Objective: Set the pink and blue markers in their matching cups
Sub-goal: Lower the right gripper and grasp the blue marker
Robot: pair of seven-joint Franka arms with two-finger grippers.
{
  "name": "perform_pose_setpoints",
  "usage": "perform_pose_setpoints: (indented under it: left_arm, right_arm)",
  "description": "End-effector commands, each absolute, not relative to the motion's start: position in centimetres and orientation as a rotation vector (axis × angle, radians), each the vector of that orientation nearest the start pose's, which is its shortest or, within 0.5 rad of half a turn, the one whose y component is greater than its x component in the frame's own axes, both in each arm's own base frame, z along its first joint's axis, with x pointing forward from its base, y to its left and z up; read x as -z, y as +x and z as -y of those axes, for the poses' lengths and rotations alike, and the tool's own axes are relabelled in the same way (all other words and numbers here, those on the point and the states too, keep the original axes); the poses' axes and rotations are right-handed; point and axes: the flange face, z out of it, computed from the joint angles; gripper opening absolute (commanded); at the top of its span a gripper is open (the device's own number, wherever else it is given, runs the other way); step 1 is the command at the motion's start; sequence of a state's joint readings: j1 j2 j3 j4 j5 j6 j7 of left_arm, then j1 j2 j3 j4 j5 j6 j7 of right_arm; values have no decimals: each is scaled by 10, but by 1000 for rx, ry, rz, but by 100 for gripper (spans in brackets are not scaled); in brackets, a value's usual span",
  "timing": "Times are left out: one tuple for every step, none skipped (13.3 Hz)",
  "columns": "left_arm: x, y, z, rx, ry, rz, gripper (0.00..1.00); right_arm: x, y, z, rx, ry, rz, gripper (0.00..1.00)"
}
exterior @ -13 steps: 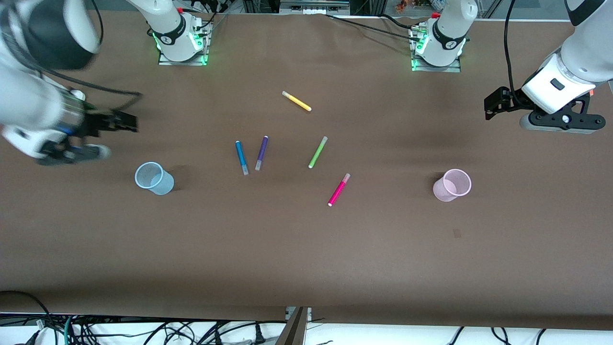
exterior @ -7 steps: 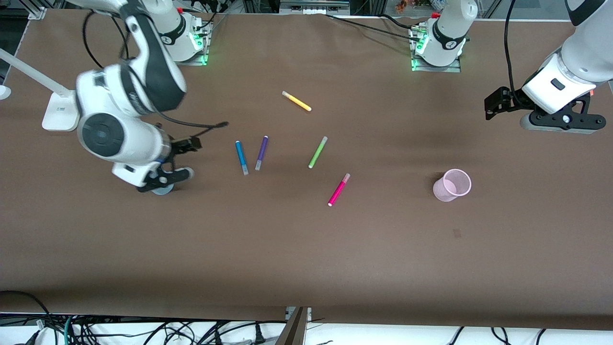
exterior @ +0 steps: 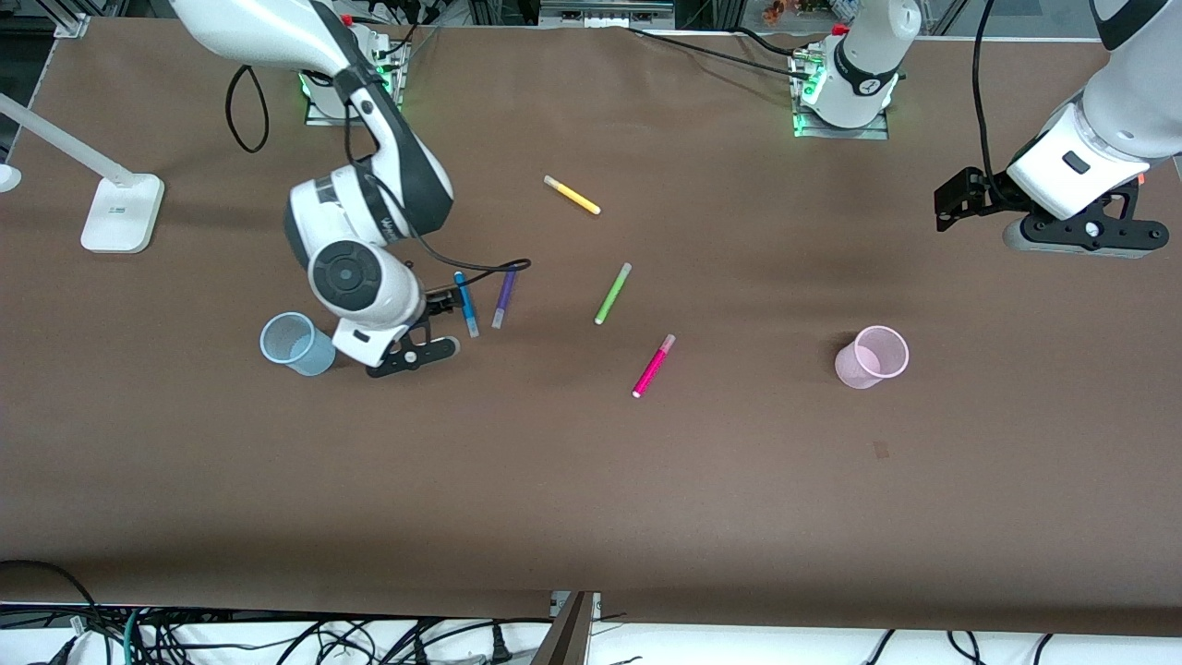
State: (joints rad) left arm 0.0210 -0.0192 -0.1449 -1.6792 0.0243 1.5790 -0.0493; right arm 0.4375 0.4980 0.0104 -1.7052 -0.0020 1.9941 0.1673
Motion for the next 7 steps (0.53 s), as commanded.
perform_pose_setpoints:
  left_arm:
    - [-590,544,65,-125,-3106,-118,100]
    - [-590,543,65,-130,-3105,-118,100]
    - [-590,543,65,-130,-3105,-118,100]
    - [-590,543,65,-128,-3105,-118,100]
    - [-590,543,64,-130,-3105,-115,100]
    - [-590,543,65,-130,-3105,-118,100]
    - [-590,543,65,-130,-3105,-118,100]
  right_arm:
    - [-249,565,-292,-276,-3170,392,100]
    - [-234,562,-297,-273,-3169,402,100]
    - [-222,557,-304,-254,-3165,423,100]
    - [-213,553,-302,-233,-3161,423,100]
    - [-207,549,-300,-220,-3158,421,100]
    - [-201,545,-297,-224,-3159,422,100]
    - [-197,542,-296,-214,-3156,419,100]
